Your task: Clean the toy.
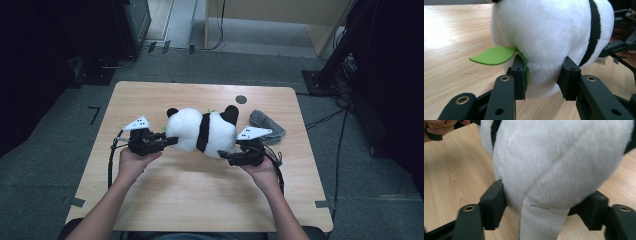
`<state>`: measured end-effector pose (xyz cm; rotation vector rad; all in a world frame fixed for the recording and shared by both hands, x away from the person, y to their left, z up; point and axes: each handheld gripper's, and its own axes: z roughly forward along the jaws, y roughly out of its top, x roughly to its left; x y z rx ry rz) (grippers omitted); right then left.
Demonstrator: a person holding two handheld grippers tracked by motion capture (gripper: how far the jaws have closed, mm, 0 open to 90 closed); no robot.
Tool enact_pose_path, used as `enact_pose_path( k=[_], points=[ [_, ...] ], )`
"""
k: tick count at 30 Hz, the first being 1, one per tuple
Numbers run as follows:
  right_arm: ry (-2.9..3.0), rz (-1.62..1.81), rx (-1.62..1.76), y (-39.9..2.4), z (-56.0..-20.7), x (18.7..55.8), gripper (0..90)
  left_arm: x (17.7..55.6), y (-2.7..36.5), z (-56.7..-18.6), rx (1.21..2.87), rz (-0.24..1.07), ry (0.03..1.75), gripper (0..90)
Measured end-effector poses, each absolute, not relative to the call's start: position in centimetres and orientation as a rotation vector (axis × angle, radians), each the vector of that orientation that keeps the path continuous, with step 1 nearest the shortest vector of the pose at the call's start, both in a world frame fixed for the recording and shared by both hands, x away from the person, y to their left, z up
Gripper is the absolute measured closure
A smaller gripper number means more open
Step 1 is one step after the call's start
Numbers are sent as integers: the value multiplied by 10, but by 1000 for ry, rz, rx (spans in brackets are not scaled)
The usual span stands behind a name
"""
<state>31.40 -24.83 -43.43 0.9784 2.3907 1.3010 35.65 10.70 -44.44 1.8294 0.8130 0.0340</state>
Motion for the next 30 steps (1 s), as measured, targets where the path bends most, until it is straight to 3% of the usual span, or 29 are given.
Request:
enact_pose_path(
  k=[4,12,18,23,30],
  points=[
    [2367,1321,1024,-251,-430,313,462,358,106,-446,1835,11,827,601],
    [2371,1401,1128,-258,-429,318,497,357,106,-447,1853,29,785,517],
    [2371,1464,1251,-264,-427,322,505,348,100,-449,1971,193,633,403],
    [2352,1531,1321,-273,-425,324,499,344,95,-453,2026,192,595,380],
    [2338,1568,1311,-275,-426,322,387,344,97,-455,2005,135,642,400]
  ],
)
